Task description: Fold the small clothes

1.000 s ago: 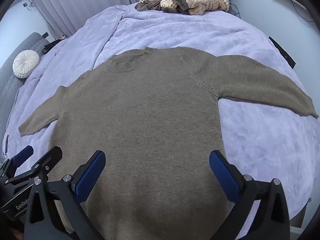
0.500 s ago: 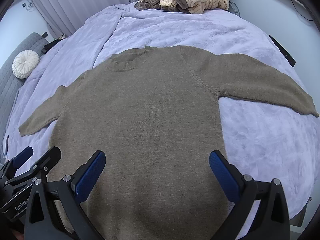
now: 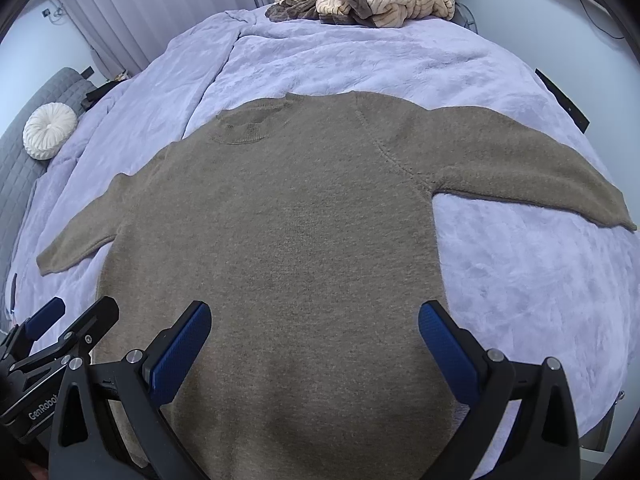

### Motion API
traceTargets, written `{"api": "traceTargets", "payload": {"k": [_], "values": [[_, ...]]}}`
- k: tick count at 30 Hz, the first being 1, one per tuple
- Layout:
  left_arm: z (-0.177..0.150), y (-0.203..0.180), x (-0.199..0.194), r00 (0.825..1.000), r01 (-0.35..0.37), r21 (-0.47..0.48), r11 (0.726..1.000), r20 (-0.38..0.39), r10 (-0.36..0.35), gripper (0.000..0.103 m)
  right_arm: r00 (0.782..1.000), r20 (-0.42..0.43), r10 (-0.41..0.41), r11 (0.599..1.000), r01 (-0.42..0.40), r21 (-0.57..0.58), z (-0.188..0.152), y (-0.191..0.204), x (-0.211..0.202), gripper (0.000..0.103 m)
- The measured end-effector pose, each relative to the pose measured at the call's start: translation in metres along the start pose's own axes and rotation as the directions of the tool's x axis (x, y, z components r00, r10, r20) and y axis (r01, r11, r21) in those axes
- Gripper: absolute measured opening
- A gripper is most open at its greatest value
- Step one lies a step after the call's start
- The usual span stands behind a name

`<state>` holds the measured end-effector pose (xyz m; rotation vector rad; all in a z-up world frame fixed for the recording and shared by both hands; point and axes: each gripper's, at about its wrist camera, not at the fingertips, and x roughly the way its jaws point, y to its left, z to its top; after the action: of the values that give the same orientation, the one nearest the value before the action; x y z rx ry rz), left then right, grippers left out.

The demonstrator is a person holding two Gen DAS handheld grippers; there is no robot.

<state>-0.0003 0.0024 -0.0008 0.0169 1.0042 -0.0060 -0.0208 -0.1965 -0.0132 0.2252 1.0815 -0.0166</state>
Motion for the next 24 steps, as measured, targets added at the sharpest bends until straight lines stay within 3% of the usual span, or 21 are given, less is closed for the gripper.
{"api": "traceTargets", "payload": {"k": [5, 12, 24], "values": [[-0.0033, 0.0013, 0.0042, 1.0, 0.007, -0.012, 1.0, 0.002, -0.007, 0.102, 1.0, -0.008, 0.002, 1.0, -0.001, 0.003, -0.0001, -0.0012, 0.0006, 0.103], [-0.0011, 0.0059, 0.0052, 0.993, 0.115, -0.081, 0.99, 0.027, -0.113, 0.102, 1.0, -0.012, -0.002, 1.0, 0.002, 0.003, -0.0003, -0.001, 0.0021, 0.103], [-0.0046, 0.0062, 0.0077, 0.999, 0.032, -0.023, 0.999, 0.042, -0.031, 0.102, 1.0, -0.021, -0.009, 1.0, 0.01, 0.005, -0.0003, 0.0002, 0.0067, 0.103]]}}
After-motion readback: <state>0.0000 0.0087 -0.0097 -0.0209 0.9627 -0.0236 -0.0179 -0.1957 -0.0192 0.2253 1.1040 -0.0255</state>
